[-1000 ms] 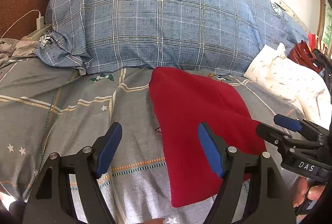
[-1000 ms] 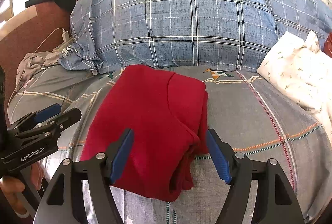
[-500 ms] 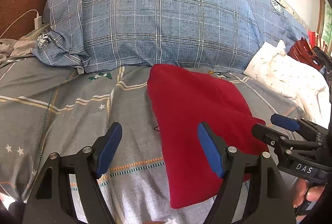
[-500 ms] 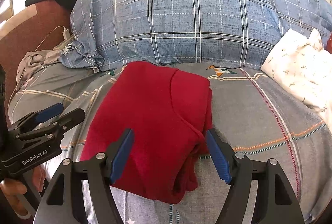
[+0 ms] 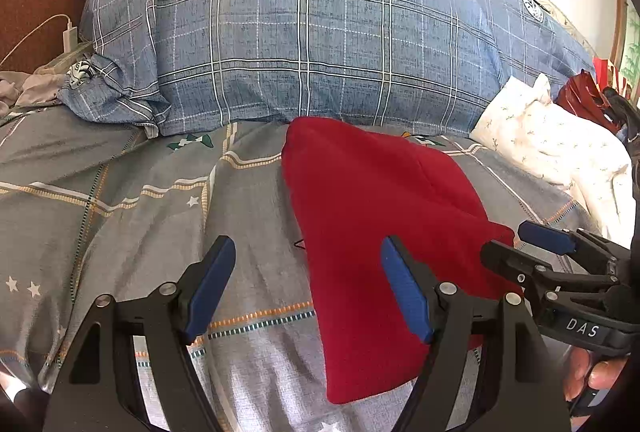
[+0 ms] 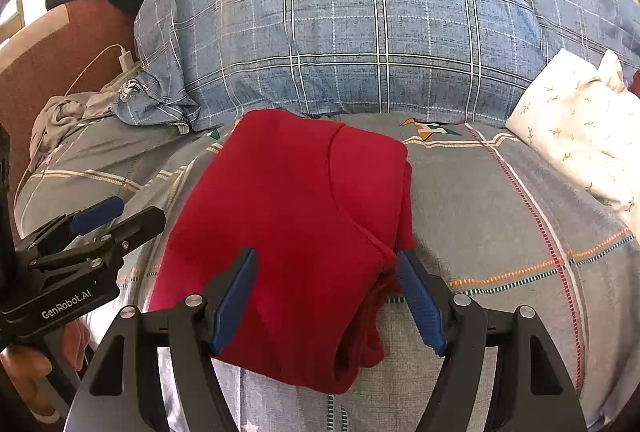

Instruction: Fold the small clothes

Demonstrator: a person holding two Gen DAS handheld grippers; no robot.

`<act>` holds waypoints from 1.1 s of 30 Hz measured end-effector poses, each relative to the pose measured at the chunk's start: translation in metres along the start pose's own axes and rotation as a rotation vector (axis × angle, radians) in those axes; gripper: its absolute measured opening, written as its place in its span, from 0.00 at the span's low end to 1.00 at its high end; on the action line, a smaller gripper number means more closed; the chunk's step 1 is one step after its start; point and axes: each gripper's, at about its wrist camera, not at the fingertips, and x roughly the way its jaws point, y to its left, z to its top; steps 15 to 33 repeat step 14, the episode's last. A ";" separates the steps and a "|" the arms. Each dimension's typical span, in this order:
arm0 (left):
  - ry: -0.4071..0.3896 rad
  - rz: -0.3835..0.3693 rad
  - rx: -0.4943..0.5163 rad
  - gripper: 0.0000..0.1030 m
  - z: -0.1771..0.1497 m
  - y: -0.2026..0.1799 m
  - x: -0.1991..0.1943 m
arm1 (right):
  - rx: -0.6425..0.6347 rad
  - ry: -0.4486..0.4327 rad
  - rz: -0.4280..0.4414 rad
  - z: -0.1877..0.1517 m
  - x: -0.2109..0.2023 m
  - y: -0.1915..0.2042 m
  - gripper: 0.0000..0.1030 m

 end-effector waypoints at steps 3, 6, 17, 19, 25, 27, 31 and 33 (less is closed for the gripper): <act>0.003 -0.002 -0.003 0.73 0.000 0.001 0.001 | 0.000 -0.003 0.004 0.001 0.001 0.000 0.71; 0.004 -0.005 -0.005 0.73 0.000 0.003 0.002 | 0.002 -0.001 0.005 0.002 0.003 -0.001 0.71; 0.034 -0.016 -0.074 0.73 0.000 0.031 0.019 | 0.022 0.003 -0.031 0.009 0.011 -0.022 0.71; 0.034 -0.016 -0.074 0.73 0.000 0.031 0.019 | 0.022 0.003 -0.031 0.009 0.011 -0.022 0.71; 0.034 -0.016 -0.074 0.73 0.000 0.031 0.019 | 0.022 0.003 -0.031 0.009 0.011 -0.022 0.71; 0.034 -0.016 -0.074 0.73 0.000 0.031 0.019 | 0.022 0.003 -0.031 0.009 0.011 -0.022 0.71; 0.034 -0.016 -0.074 0.73 0.000 0.031 0.019 | 0.022 0.003 -0.031 0.009 0.011 -0.022 0.71; 0.034 -0.016 -0.074 0.73 0.000 0.031 0.019 | 0.022 0.003 -0.031 0.009 0.011 -0.022 0.71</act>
